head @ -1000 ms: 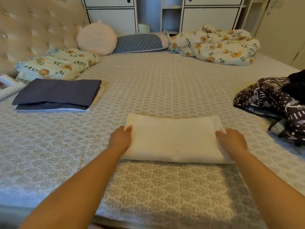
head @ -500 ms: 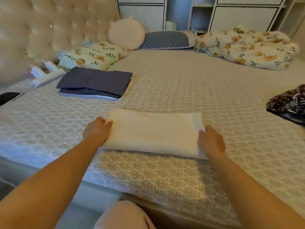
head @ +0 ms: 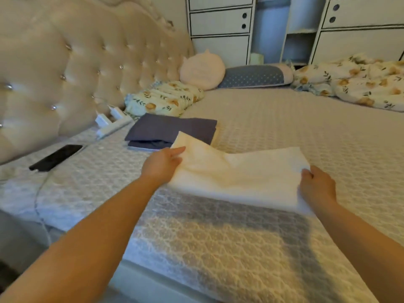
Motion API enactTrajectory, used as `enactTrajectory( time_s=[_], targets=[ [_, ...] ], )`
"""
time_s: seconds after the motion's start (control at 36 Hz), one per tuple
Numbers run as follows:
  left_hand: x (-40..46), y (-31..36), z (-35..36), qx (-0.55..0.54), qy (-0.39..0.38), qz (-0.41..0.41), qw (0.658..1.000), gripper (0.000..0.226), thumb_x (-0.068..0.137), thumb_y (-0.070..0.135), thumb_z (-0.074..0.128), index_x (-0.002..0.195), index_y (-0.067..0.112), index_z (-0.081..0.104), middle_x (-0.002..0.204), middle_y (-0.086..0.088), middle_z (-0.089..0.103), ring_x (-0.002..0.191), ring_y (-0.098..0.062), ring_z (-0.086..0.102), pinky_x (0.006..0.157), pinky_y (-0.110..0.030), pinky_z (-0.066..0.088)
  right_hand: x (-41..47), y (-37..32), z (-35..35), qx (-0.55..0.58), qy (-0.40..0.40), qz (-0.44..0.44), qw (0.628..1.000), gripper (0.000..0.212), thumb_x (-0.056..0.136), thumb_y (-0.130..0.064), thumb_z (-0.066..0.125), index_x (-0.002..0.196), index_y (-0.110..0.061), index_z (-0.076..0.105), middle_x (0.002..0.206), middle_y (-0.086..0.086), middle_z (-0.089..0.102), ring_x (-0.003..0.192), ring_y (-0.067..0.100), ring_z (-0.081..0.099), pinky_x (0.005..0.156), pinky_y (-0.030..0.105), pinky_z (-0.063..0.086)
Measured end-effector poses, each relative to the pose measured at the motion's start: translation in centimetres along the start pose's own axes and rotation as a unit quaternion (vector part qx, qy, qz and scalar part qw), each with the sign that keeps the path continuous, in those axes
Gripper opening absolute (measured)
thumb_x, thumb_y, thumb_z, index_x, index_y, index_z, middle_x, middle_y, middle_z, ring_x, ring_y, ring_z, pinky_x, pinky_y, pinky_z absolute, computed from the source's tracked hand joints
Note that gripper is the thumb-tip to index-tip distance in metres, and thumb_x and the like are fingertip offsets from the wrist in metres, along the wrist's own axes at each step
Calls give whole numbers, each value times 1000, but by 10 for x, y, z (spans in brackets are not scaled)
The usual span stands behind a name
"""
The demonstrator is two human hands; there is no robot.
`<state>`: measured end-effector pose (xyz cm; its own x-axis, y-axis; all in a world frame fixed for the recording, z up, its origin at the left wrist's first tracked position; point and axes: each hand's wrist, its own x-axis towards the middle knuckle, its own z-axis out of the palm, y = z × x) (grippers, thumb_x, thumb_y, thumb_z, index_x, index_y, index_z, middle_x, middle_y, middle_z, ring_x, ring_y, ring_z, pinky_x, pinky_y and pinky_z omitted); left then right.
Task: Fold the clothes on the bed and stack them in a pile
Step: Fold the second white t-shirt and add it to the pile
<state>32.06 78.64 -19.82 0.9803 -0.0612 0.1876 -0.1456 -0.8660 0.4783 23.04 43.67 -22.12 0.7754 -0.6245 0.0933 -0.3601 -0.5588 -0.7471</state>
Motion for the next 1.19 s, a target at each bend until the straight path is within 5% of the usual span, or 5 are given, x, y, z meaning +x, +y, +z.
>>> enactTrajectory(
  time_s=[0.5,0.58,0.72,0.97,1.19],
  targets=[
    [230,-141,-90,-13,157,-99,983,50,97,5,37,135,34,51,132,-10,55,101,-34,57,90,-43,47,105,-223,199,282,-69,-17,957,37,104,-25,35,136,-15,50,135,10,52,119,32,50,88,36,40],
    [259,-172,-76,47,154,-124,979,50,98,12,35,137,41,46,138,-4,51,102,-27,57,81,-33,47,109,-224,238,257,-112,-6,960,39,104,-24,35,140,-14,46,143,8,46,127,31,44,101,40,37],
    [287,-200,-50,107,112,-126,980,55,97,15,29,140,48,36,141,-3,46,113,-24,54,88,-32,46,134,-223,266,156,-166,23,973,37,104,-23,33,135,-13,50,135,8,52,115,29,52,82,29,39],
    [296,-202,-29,45,114,-99,987,57,97,7,27,137,43,44,144,-8,45,98,-27,55,72,-28,40,141,-208,268,206,-80,4,975,36,103,-22,37,134,-13,53,131,12,55,109,33,53,90,41,42],
    [289,-198,-21,156,29,-187,969,54,101,49,19,152,33,14,159,-4,13,141,-33,22,113,-47,22,142,-199,270,50,-113,25,992,34,100,-19,38,129,-10,51,120,14,55,90,29,50,77,34,41]
  ],
)
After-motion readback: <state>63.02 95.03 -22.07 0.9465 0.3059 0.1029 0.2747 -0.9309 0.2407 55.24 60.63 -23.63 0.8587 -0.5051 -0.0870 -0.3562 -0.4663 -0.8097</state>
